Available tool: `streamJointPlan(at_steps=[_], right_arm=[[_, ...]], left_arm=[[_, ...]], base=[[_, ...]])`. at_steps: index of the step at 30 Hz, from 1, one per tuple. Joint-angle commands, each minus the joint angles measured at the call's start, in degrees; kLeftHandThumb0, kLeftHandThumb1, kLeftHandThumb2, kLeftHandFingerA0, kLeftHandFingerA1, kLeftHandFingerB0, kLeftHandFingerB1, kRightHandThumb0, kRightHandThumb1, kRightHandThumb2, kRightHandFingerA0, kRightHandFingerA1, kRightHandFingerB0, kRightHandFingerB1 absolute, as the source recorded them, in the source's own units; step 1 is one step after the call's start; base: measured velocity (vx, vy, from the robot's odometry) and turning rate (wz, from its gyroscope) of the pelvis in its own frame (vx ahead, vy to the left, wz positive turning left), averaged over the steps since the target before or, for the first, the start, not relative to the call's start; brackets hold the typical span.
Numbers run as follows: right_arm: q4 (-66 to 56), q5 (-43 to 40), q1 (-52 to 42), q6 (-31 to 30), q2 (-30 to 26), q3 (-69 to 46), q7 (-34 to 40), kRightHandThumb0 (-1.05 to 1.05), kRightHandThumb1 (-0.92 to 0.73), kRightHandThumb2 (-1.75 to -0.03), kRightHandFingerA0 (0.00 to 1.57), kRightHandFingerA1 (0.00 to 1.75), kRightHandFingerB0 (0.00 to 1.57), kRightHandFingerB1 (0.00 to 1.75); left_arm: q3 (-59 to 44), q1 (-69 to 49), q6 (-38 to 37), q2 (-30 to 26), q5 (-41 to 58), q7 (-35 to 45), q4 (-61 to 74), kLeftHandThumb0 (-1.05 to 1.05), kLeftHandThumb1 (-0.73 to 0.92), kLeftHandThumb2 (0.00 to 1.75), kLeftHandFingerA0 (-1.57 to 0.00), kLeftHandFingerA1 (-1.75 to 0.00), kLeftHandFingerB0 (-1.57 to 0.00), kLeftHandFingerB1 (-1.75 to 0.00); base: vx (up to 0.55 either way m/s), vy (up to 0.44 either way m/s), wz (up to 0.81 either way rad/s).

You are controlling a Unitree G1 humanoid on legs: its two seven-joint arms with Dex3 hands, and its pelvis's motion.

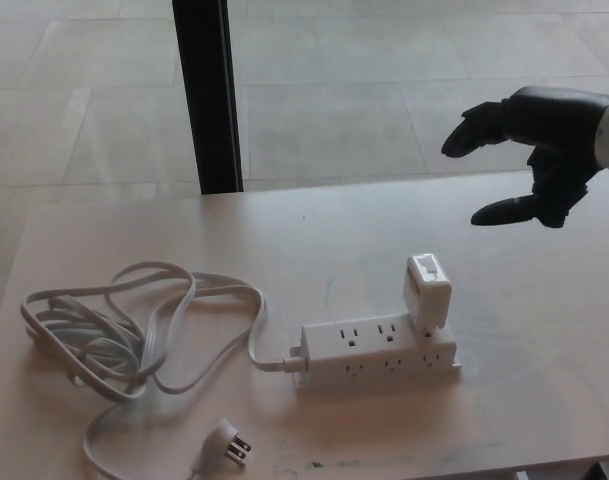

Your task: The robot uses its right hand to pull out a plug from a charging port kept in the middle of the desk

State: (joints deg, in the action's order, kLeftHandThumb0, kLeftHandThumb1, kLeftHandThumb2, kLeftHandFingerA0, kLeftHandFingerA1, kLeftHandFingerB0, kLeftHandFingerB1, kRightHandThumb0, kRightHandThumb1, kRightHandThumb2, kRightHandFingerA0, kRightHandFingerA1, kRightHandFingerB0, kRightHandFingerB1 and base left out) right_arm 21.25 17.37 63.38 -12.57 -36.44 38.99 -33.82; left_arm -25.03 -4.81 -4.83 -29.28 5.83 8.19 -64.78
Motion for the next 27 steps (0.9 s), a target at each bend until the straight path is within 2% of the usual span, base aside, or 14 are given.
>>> streamJointPlan(at_steps=[1,2,3,4,6,7,12,13,15,16,17,23,24,27], right_arm=[[0.83,9.46,3.08,5.19,1.69,2.98,-2.57,-0.88,-0.66,-0.6,0.98,1.12,0.17,0.36],[0.85,10.24,3.1,4.96,2.09,3.57,-2.78,-0.97,-0.57,-0.94,0.97,1.14,0.17,0.44],[0.83,10.92,2.96,4.97,2.32,3.91,-2.67,-0.97,-0.57,-0.94,0.97,1.14,0.17,0.44],[0.88,11.65,2.86,4.35,2.76,4.35,-3.1,-0.88,-0.67,-0.61,0.93,1.11,0.2,0.33],[1.52,11.89,1.95,4.65,3.48,4.29,-2.29,-0.89,-0.67,-0.61,0.94,1.07,0.21,0.34],[1.74,11.65,1.24,4.68,3.96,4.03,-2.01,-0.97,-0.57,-0.95,0.96,1.06,0.16,0.43],[3.81,13.04,-1.04,5.05,6.05,3.14,-1.22,-0.88,-0.66,-0.6,1.01,1.12,0.21,0.31],[3.8,13.18,-1.43,4.67,6.36,2.83,-1.29,-0.87,-0.65,-0.6,1.03,1.13,0.21,0.31],[3.9,13.7,-1.72,4.71,6.71,2.24,-1.5,-0.87,-0.65,-0.6,1.03,1.13,0.21,0.31],[4.06,13.73,-2.4,4.57,7.0,1.78,-1.46,-0.86,-0.65,-0.6,1.04,1.09,0.2,0.31],[4.36,14.07,-2.98,4.87,7.22,1.64,-1.08,-0.91,-0.52,-0.76,1.03,1.1,0.16,0.39],[4.64,15.41,-4.46,4.38,8.54,0.42,-1.52,-0.85,-0.66,-0.6,1.08,1.16,0.19,0.34],[4.76,15.53,-4.68,4.45,8.77,0.23,-1.39,-0.96,-0.57,-0.94,1.09,1.15,0.14,0.43],[5.1,15.86,-5.16,4.28,9.81,-0.69,-1.27,-0.88,-0.66,-0.61,1.07,1.18,0.18,0.36]], left_arm=[[-0.55,0.4,-1.39,-2.05,1.48,1.4,-0.67,-0.76,0.92,0.7,-0.73,-0.52,-0.5,-0.42],[-0.28,0.03,-1.61,-2.07,1.14,1.3,-0.24,-0.75,0.92,0.72,-0.73,-0.54,-0.49,-0.42],[-0.06,-0.05,-2.05,-2.12,0.87,1.31,-0.33,-0.75,0.92,0.72,-0.73,-0.54,-0.49,-0.42],[0.13,-0.44,-2.33,-2.05,0.63,1.08,0.32,-0.75,0.92,0.72,-0.73,-0.54,-0.47,-0.42],[-0.16,-0.12,-1.58,-2.11,1.08,1.39,0.09,-0.75,0.92,0.73,-0.72,-0.54,-0.47,-0.42],[-0.35,-0.21,-1.13,-2.21,1.32,1.52,0.15,-0.75,0.92,0.7,-0.73,-0.53,-0.51,-0.42],[-0.49,0.09,-1.28,-1.99,1.37,0.84,-0.59,-0.77,0.92,0.69,-0.76,-0.53,-0.52,-0.42],[-0.63,0.19,-1.11,-2.02,1.52,0.88,-0.68,-0.72,0.73,1.12,-0.7,-0.65,-0.45,-0.56],[-0.68,0.24,-1.07,-2.06,1.55,0.94,-0.76,-0.72,0.73,1.12,-0.7,-0.65,-0.45,-0.56],[-0.46,0.13,-1.2,-2.06,1.31,0.84,-0.57,-0.76,0.92,0.71,-0.78,-0.56,-0.5,-0.43],[0.03,-0.51,-1.58,-2.11,0.77,0.7,0.36,-0.75,0.92,0.71,-0.76,-0.55,-0.5,-0.43],[-0.24,0.03,-0.72,-2.32,1.26,0.84,0.1,-0.75,0.92,0.71,-0.76,-0.54,-0.5,-0.41],[-0.26,0.06,-0.78,-2.35,1.3,0.95,0.06,-0.75,0.92,0.7,-0.77,-0.55,-0.51,-0.42],[-0.38,0.06,-1.06,-2.39,1.58,1.61,0.0,-0.78,0.92,0.71,-0.78,-0.56,-0.49,-0.42]], base=[[0.0,0.0,0.0],[0.0,0.0,0.0],[0.0,0.0,0.0],[0.0,0.0,0.0],[0.0,0.0,0.0],[0.0,0.0,0.0],[0.0,0.0,0.0],[0.0,0.0,0.0],[0.0,0.0,0.0],[0.0,0.0,0.0],[0.0,0.0,0.0],[0.0,0.0,0.0],[0.0,0.0,0.0],[0.0,0.0,0.0]])
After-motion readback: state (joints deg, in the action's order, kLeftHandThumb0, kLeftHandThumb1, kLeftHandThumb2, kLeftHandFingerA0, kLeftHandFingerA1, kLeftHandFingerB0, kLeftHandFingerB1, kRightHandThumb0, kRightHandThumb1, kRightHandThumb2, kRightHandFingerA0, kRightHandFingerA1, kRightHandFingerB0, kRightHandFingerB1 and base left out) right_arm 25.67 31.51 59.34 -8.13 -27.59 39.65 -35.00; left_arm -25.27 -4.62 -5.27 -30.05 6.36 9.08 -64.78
